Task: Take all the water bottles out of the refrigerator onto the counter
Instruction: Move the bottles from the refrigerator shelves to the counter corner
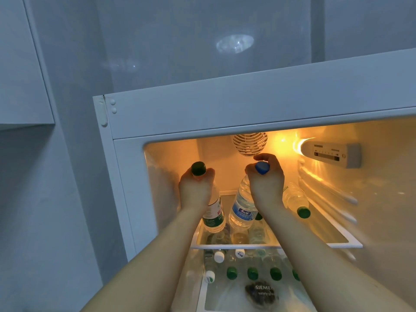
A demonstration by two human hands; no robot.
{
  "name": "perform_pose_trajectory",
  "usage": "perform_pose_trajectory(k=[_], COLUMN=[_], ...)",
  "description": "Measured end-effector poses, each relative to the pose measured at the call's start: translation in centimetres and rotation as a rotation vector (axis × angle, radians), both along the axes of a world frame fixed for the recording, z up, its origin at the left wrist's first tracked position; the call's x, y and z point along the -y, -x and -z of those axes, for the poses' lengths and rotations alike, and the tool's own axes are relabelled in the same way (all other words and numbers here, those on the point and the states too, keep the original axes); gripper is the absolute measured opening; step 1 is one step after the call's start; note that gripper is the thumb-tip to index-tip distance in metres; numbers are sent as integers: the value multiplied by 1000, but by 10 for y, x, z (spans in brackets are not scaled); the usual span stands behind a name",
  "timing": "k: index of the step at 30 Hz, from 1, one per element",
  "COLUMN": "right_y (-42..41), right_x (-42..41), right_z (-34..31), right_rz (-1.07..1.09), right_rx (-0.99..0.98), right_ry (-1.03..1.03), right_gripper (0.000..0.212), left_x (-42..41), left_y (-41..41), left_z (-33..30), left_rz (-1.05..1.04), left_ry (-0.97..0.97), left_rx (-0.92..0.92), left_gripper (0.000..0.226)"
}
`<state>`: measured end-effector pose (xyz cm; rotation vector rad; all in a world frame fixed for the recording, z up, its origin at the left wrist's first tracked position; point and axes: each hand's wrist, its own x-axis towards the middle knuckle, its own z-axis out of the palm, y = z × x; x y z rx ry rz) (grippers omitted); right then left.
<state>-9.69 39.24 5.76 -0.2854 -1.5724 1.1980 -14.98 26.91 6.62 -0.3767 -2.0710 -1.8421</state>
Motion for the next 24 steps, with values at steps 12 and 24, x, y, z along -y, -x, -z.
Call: perform_pose_trajectory(k=[12, 24], right_y=[-20, -92], right_x=[29, 87], right_z=[-10, -23], right_rz=[131, 187], right_rx=[27, 9], right_ry=[-105, -106], right_gripper=[5, 4], left_x=[29, 94], left_y=[-39, -107], left_z=[-6, -26], left_rz=[83, 143], left_ry=[1, -91], left_rx=[-193, -134], left_gripper=[13, 28])
